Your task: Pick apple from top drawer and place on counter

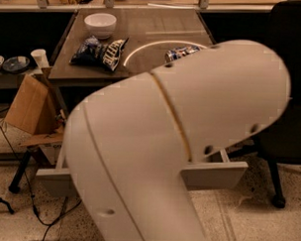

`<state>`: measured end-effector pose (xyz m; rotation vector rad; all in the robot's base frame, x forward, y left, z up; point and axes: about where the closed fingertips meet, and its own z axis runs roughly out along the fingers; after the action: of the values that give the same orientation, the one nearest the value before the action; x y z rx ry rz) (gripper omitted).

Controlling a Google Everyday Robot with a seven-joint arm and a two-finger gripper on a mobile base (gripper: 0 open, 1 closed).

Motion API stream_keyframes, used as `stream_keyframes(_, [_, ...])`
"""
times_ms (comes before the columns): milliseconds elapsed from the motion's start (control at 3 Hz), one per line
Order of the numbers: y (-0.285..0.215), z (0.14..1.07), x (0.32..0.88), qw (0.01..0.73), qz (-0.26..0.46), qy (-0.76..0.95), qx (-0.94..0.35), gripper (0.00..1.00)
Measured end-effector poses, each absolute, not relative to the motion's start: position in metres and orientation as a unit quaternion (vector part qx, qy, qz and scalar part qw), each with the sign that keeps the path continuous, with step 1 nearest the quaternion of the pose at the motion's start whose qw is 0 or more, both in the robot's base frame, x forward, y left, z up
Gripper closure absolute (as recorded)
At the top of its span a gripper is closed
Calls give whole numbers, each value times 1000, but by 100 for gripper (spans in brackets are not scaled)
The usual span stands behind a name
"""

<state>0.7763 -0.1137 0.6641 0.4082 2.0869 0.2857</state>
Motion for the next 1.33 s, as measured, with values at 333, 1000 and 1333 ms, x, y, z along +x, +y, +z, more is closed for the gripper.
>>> stream_keyframes(333, [-99,675,775,490,156,846,139,0])
stream_keyframes(1000, [-105,689,783,521,166,829,116,0])
stream_keyframes(1333, [-117,687,792,530,150,827,113,0])
